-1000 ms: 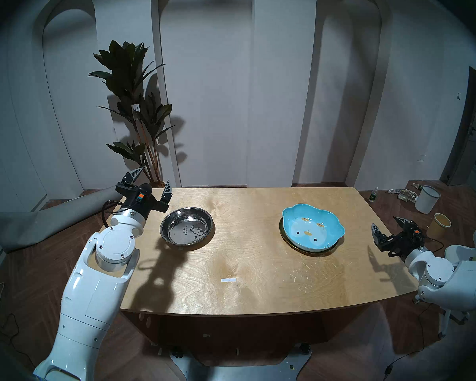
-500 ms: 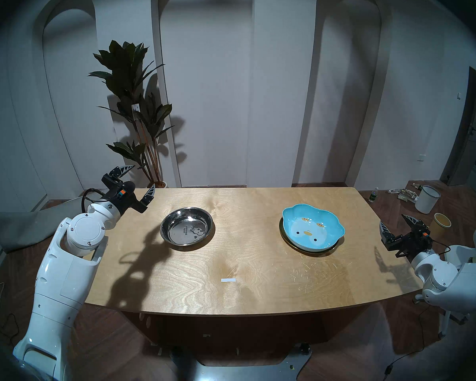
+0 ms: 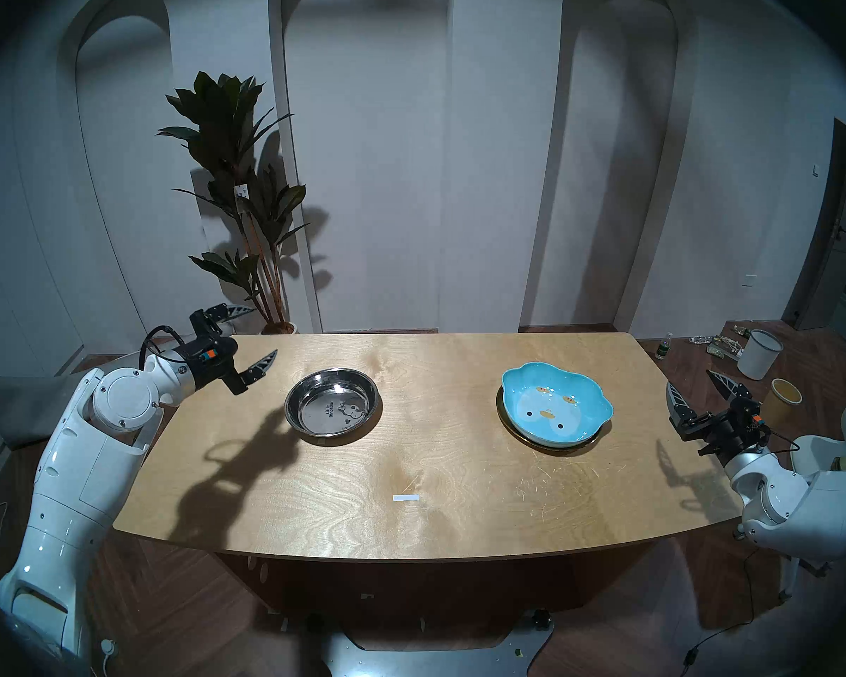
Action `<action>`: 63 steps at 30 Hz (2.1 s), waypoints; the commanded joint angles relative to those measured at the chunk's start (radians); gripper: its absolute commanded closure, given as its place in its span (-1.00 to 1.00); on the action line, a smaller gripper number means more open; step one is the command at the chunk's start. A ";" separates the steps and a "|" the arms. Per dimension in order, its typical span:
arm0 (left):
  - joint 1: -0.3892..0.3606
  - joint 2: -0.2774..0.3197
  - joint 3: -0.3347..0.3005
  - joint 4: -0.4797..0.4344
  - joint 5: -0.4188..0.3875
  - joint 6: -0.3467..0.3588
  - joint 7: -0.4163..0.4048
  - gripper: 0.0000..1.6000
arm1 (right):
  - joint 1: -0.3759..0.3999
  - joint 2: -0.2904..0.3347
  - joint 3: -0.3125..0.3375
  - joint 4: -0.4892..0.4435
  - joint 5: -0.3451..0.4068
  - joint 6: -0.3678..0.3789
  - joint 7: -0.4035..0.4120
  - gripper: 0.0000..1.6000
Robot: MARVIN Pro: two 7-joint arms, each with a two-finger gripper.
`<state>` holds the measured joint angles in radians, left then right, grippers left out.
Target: Stack the plates into one stack
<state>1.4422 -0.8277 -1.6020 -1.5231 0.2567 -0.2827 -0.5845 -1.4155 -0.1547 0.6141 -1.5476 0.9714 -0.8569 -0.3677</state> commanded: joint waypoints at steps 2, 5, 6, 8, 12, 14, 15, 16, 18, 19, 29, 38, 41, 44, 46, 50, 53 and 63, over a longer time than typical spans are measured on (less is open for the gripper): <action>-0.066 0.122 0.007 0.055 0.059 -0.129 -0.119 -1.00 | 0.012 0.013 0.021 0.020 -0.010 -0.087 0.002 -1.00; -0.096 0.151 0.022 0.092 0.069 -0.171 -0.154 -1.00 | 0.013 0.024 0.024 0.029 -0.013 -0.103 0.003 -1.00; -0.108 0.157 0.026 0.104 0.073 -0.186 -0.164 -1.00 | 0.014 0.026 0.026 0.034 -0.014 -0.103 0.003 -1.00; -0.135 0.164 0.037 0.131 0.080 -0.214 -0.187 -1.00 | 0.014 0.028 0.029 0.045 -0.014 -0.103 0.000 -1.00; -0.169 0.168 0.052 0.165 0.088 -0.261 -0.217 -1.00 | 0.010 0.031 0.030 0.056 -0.017 -0.103 0.000 -1.00; -0.198 0.163 0.066 0.190 0.091 -0.286 -0.233 -1.00 | 0.006 0.032 0.029 0.054 -0.019 -0.103 -0.002 -1.00; -0.191 0.165 0.064 0.190 0.092 -0.298 -0.235 -1.00 | 0.005 0.030 0.028 0.054 -0.022 -0.103 -0.003 -1.00; -0.210 0.158 0.075 0.205 0.093 -0.307 -0.244 -1.00 | 0.004 0.027 0.027 0.053 -0.025 -0.103 -0.002 -1.00; -0.224 0.150 0.088 0.218 0.100 -0.328 -0.250 -1.00 | 0.004 0.019 0.027 0.050 -0.027 -0.103 -0.006 -1.00; -0.240 0.143 0.100 0.233 0.101 -0.341 -0.258 -1.00 | 0.004 0.016 0.028 0.050 -0.030 -0.103 -0.008 -1.00; -0.326 0.102 0.195 0.314 0.163 -0.449 -0.307 -1.00 | 0.004 -0.003 0.040 0.031 -0.045 -0.103 -0.041 -1.00; -0.415 0.023 0.266 0.404 0.257 -0.517 -0.304 -1.00 | -0.017 0.007 0.042 -0.013 -0.087 -0.103 -0.073 -1.00; -0.443 -0.003 0.293 0.434 0.288 -0.536 -0.301 -1.00 | -0.026 0.010 0.043 -0.018 -0.097 -0.103 -0.085 -1.00; -0.462 -0.026 0.318 0.457 0.323 -0.557 -0.294 -1.00 | -0.034 0.013 0.045 -0.022 -0.108 -0.103 -0.098 -1.00; -0.475 -0.040 0.335 0.469 0.348 -0.570 -0.289 -1.00 | -0.037 0.017 0.049 -0.023 -0.118 -0.103 -0.106 -1.00; -0.504 -0.071 0.363 0.497 0.402 -0.580 -0.272 -1.00 | -0.042 0.022 0.056 -0.027 -0.135 -0.103 -0.122 -1.00; -0.521 -0.098 0.369 0.526 0.426 -0.572 -0.257 -1.00 | -0.047 0.026 0.061 -0.030 -0.149 -0.103 -0.135 -1.00; -0.599 -0.147 0.416 0.645 0.523 -0.599 -0.217 -1.00 | -0.070 0.034 0.077 -0.040 -0.190 -0.103 -0.186 -1.00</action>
<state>0.9359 -0.9367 -1.1968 -0.9253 0.7330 -0.8624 -0.8359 -1.4778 -0.1400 0.6672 -1.5824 0.8048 -0.9514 -0.5200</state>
